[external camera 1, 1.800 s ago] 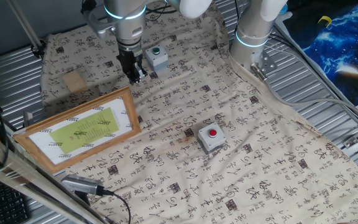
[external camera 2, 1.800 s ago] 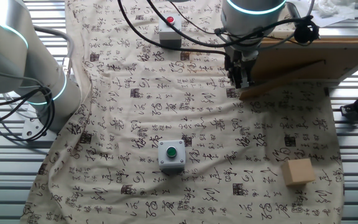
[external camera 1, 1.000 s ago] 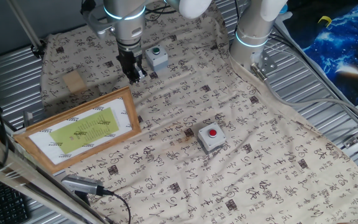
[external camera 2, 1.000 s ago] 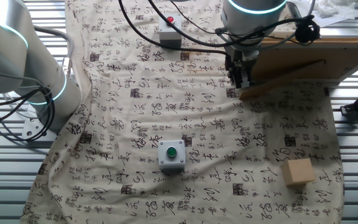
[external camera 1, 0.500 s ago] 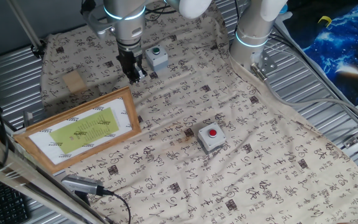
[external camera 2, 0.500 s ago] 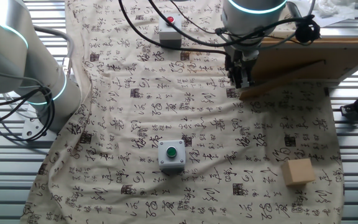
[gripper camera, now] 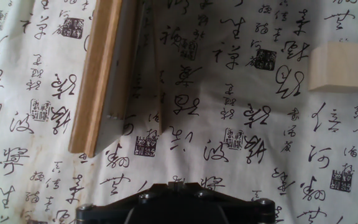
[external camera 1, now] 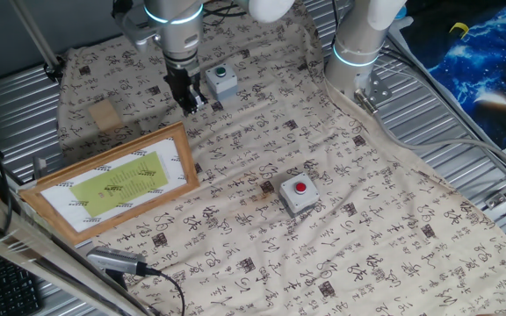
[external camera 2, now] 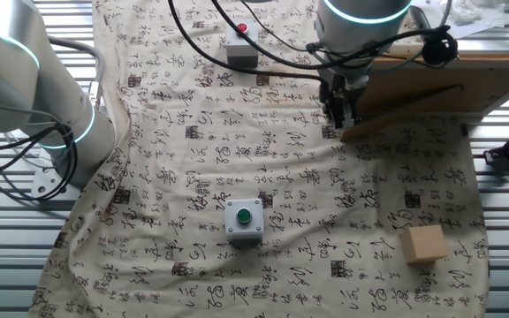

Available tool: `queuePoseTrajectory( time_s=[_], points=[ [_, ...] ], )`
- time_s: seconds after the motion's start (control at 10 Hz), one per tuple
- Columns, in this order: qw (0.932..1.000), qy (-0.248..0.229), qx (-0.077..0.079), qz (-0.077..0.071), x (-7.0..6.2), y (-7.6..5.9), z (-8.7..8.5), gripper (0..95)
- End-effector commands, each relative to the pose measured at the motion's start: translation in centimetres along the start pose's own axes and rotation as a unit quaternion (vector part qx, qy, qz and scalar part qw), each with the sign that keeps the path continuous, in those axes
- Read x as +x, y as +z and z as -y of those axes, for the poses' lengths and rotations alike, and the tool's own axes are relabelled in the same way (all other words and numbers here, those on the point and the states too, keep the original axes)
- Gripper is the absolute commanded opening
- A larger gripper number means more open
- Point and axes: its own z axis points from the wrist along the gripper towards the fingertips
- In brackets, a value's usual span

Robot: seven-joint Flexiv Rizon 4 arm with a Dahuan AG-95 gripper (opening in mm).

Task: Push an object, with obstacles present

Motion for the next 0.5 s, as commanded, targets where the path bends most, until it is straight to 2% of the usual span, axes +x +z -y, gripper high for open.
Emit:
queuePoseTrajectory(
  time_s=[0.1,0.4,0.5],
  points=[
    [1.0000,0.000,-0.001,0.001,-0.07,0.03,-0.02,0.0],
    [1.0000,-0.005,-0.001,0.000,-0.04,-0.04,-0.04,0.0],
    [0.9999,-0.012,0.002,-0.011,0.12,0.10,0.16,0.0]
  ],
)
